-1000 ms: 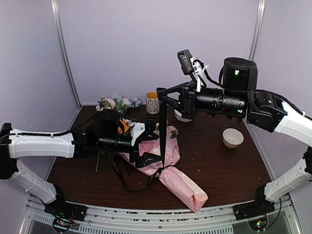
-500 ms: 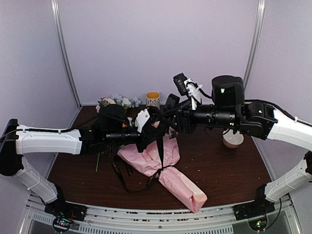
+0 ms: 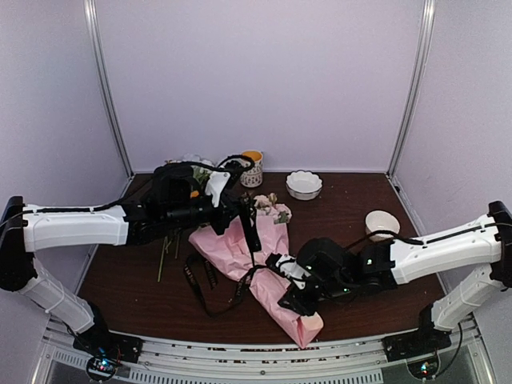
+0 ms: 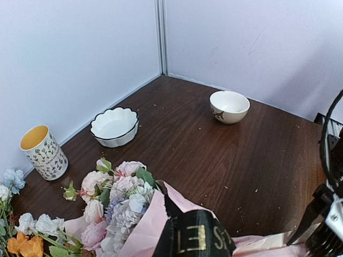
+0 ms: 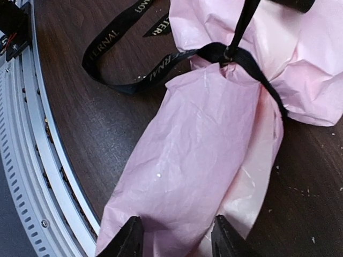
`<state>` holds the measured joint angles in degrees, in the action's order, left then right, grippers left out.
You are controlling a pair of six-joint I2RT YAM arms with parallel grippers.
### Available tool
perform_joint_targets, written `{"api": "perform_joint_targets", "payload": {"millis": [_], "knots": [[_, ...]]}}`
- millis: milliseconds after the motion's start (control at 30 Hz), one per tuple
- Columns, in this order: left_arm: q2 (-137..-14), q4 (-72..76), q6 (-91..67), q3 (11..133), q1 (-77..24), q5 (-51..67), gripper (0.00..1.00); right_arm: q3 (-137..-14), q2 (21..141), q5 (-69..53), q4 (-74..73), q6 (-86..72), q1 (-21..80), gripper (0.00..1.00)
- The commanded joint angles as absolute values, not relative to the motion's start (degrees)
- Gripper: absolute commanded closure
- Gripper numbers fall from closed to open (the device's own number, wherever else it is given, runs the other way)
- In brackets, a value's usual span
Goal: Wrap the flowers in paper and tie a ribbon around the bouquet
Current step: Pass from the right arm to the left, then pass from the left arm to the right
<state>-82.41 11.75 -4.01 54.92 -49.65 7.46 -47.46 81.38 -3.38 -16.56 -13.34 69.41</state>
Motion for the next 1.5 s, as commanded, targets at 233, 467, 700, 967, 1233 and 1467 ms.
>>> {"api": "perform_joint_targets", "payload": {"millis": [233, 467, 700, 967, 1233, 1467], "knots": [[-83.72, 14.00, -4.32, 62.02, -49.05, 11.37, 1.00, -61.33, 102.61, -6.65, -10.15, -12.04, 71.28, 0.70], [-87.02, 11.38, -4.89, 63.44, -46.87, 15.02, 1.00, -67.65, 98.04, -8.56, -11.90, -10.98, 71.21, 0.61], [-87.18, 12.45, -5.68, 61.36, -46.76, 16.45, 1.00, -56.89, 84.44, -16.46, 4.57, -16.90, 63.67, 0.34], [-87.75, 12.27, -6.13, 62.57, -46.76, 17.80, 1.00, -58.52, 91.32, -10.05, 14.61, -22.57, 53.98, 0.47], [-89.29, 11.84, -6.38, 63.64, -46.78, 18.25, 1.00, -63.57, 98.37, -17.54, 17.28, -21.23, 53.36, 0.49], [-90.11, 8.11, -5.79, 65.20, -46.59, 18.20, 1.00, -62.79, 99.15, -18.64, 18.83, -23.04, 53.07, 1.00]]}}
